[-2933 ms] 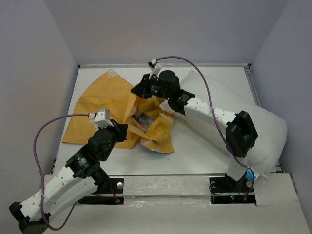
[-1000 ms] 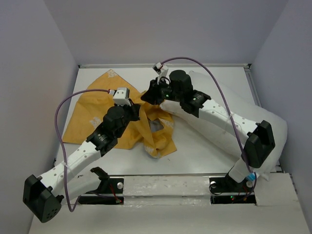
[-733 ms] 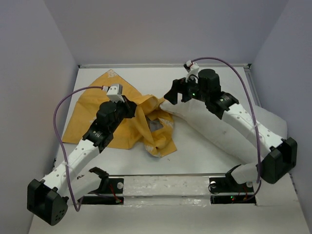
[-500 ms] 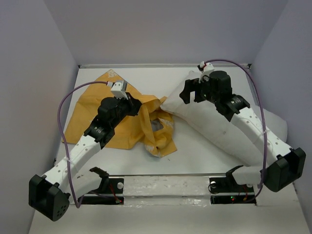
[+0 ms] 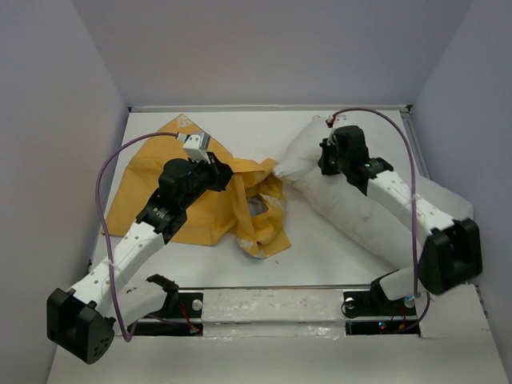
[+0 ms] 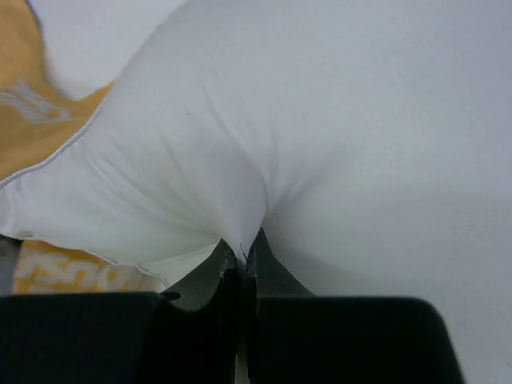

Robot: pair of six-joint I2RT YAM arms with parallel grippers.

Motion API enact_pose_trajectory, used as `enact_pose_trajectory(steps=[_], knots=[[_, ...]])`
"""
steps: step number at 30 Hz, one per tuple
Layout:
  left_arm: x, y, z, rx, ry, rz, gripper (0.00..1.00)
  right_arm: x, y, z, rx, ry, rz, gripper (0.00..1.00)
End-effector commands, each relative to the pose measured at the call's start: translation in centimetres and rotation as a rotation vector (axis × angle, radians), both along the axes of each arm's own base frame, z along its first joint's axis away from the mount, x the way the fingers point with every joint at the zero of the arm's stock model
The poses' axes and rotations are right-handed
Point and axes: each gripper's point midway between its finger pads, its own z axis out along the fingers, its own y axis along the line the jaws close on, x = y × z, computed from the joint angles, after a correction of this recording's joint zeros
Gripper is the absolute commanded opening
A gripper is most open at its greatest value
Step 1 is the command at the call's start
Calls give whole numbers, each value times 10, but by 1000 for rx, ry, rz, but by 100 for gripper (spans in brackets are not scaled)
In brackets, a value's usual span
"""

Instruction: Put the pillow into the pillowcase

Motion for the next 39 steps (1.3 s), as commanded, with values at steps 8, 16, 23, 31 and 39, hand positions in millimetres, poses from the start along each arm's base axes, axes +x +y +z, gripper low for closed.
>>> enact_pose_trajectory(steps=[8, 16, 23, 31, 39], knots=[[23, -6, 55, -86, -108, -7, 0, -169, 10, 168, 467, -483, 347, 0], [51, 2, 67, -74, -116, 33, 0, -279, 43, 180, 651, -486, 833, 0], [61, 2, 75, -79, -117, 35, 0, -300, 52, 181, 705, -440, 968, 0], [65, 16, 66, -15, -99, 97, 0, -295, 48, 186, 687, -446, 913, 0], [77, 20, 89, -33, -129, 138, 0, -302, 42, 168, 677, -367, 864, 0]])
